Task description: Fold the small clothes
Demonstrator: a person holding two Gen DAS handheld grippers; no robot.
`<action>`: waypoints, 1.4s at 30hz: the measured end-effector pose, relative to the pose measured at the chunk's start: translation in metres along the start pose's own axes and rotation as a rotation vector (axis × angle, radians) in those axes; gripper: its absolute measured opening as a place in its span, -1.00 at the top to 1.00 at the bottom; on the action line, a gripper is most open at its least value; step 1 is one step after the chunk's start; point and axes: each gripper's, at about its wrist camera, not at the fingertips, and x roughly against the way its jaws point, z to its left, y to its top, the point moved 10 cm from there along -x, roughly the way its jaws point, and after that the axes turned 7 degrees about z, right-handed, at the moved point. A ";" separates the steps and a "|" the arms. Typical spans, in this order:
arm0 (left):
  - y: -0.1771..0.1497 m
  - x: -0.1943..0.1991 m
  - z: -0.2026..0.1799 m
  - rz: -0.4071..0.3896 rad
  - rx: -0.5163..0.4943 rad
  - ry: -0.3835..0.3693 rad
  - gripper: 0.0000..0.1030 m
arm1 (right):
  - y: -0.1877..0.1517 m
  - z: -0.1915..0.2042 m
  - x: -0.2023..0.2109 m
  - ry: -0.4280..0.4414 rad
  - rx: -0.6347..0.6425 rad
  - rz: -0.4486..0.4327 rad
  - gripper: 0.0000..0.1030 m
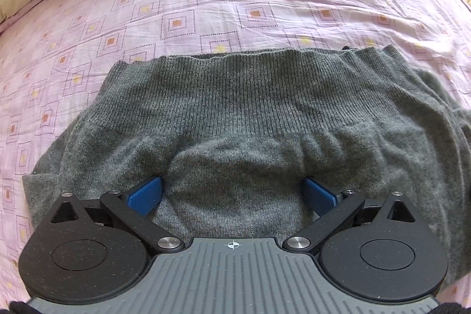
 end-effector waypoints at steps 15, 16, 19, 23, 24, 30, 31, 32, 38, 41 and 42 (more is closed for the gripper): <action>-0.060 0.022 -0.010 0.003 -0.058 -0.059 -0.79 | -0.022 -0.012 0.027 -0.083 -0.076 -0.026 -0.52; -0.060 0.022 -0.009 0.009 -0.054 -0.067 -0.79 | -0.022 -0.013 0.026 -0.096 -0.086 -0.022 -0.42; -0.055 0.025 -0.005 0.014 -0.031 -0.090 -0.77 | -0.019 -0.013 0.024 -0.193 -0.086 -0.011 0.19; -0.056 0.041 0.008 -0.024 -0.017 -0.101 -0.76 | -0.017 -0.004 0.025 -0.312 -0.068 -0.002 0.44; -0.059 0.045 0.013 -0.030 -0.015 -0.103 -0.76 | -0.016 0.002 0.024 -0.333 -0.061 0.000 0.45; -0.081 0.067 0.054 -0.053 0.018 -0.124 -0.76 | -0.013 0.049 0.014 -0.410 0.004 0.006 0.49; -0.085 0.070 0.063 -0.055 0.029 -0.126 -0.76 | -0.012 0.060 0.009 -0.416 0.015 0.008 0.49; -0.089 0.072 0.072 -0.057 0.041 -0.127 -0.76 | -0.011 0.070 0.004 -0.421 0.028 0.010 0.49; -0.113 0.081 0.131 -0.063 0.131 -0.143 -0.76 | -0.013 0.143 -0.037 -0.433 0.126 0.041 0.51; -0.124 0.083 0.158 -0.063 0.169 -0.152 -0.76 | -0.021 0.176 -0.068 -0.433 0.172 0.072 0.52; -0.128 0.083 0.168 -0.063 0.178 -0.153 -0.76 | -0.024 0.187 -0.080 -0.434 0.187 0.083 0.52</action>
